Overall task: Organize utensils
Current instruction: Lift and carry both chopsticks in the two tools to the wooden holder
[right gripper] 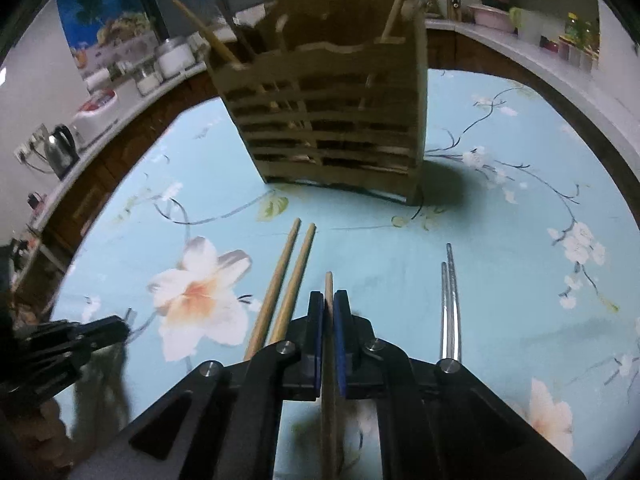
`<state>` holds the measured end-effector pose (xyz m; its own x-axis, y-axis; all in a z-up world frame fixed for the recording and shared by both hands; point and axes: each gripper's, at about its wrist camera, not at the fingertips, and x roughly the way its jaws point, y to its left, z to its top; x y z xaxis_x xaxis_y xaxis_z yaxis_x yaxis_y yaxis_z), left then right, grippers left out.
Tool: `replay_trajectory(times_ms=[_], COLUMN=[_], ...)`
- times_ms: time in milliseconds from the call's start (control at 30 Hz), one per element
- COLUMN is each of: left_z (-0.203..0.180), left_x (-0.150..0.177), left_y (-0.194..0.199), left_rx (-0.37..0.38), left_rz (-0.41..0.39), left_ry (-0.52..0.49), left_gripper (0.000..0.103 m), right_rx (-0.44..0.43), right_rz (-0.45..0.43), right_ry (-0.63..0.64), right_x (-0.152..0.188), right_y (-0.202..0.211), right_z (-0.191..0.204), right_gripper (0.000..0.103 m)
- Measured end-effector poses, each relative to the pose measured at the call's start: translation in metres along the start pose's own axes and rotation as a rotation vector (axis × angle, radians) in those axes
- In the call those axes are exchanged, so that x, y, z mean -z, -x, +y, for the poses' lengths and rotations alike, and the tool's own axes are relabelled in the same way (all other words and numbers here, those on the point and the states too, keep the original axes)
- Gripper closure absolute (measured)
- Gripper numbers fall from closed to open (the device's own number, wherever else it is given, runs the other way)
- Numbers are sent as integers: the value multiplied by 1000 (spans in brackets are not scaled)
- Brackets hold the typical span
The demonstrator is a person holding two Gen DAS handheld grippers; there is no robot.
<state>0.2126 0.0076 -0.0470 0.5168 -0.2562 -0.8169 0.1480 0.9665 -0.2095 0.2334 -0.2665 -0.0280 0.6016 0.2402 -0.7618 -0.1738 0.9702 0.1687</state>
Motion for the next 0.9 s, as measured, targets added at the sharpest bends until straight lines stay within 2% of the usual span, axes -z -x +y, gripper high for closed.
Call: replay_trajectory(times_ms=[233,533,667,900], left_z=[-14,-23,-26,-26], left_x=[-10,-27,-33,-47], left_y=[60,137,155,159], left_rx=[52,140,154,170], left_rz=[-137,-309,-354,-386], left_ry=[-15,-4,-11,0], left_gripper=[100,100,100,100], right_rx=[-37,-71,-77,-82], right_rz=[-109,-291,-355,-409], right_ry=[-25,-34,-25,-18], right_x=[-10,-34,-46,-61], right_y=[53,129,153,167], right_z=[0,3,4,5], right_gripper=[98,98,98,98])
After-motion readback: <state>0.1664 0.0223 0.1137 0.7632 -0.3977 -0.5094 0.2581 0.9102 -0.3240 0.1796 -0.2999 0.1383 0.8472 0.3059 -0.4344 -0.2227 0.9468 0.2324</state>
